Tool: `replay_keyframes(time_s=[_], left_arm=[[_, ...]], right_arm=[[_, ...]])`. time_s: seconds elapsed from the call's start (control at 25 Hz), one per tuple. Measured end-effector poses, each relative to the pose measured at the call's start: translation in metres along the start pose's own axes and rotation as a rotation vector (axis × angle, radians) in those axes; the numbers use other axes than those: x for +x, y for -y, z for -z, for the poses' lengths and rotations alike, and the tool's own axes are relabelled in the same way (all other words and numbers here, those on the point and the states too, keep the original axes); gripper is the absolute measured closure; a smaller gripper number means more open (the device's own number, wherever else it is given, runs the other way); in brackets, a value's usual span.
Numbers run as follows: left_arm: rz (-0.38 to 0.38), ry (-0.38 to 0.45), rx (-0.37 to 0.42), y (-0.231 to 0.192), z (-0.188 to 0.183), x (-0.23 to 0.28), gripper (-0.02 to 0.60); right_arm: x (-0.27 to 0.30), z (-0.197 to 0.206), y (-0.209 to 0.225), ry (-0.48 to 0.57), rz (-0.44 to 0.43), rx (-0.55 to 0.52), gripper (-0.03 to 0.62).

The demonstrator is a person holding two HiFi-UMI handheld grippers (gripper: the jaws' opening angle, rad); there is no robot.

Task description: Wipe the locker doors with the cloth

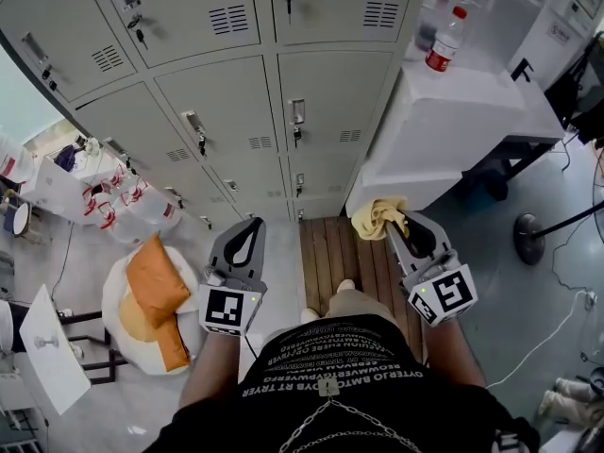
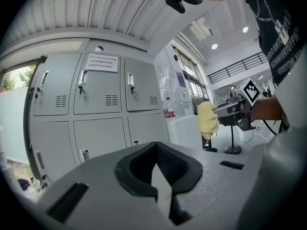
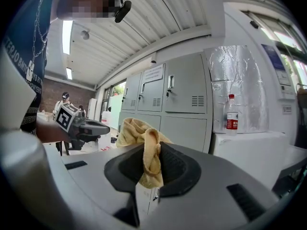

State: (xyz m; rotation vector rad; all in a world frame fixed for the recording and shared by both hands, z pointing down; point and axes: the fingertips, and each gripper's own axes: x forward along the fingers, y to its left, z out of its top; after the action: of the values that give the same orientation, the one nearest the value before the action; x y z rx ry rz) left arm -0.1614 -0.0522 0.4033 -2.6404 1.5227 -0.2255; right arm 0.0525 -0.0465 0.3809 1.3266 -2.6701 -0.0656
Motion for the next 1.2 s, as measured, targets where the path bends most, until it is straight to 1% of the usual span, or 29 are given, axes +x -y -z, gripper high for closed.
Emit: replay_keyframes(time_s=[0.28, 0.48, 0.6, 1.2], left_arm=[[-0.016, -0.017, -0.013, -0.004, 0.007, -0.001, 0.577], [-0.023, -0.004, -0.01, -0.004, 0.006, 0.011, 0.577], [-0.023, -0.019, -0.012, -0.002, 0.007, 0.017, 0.577], [-0.021, -0.027, -0.009, 0.004, 0.005, 0.043, 0.577]], right_arm=[[0.008, 0.003, 0.0, -0.011, -0.021, 0.013, 0.539], [0.018, 0.006, 0.006, -0.008, -0.039, 0.014, 0.539], [0.021, 0.006, 0.011, -0.008, -0.049, 0.015, 0.539], [0.028, 0.009, 0.038, -0.003, -0.051, 0.022, 0.539]])
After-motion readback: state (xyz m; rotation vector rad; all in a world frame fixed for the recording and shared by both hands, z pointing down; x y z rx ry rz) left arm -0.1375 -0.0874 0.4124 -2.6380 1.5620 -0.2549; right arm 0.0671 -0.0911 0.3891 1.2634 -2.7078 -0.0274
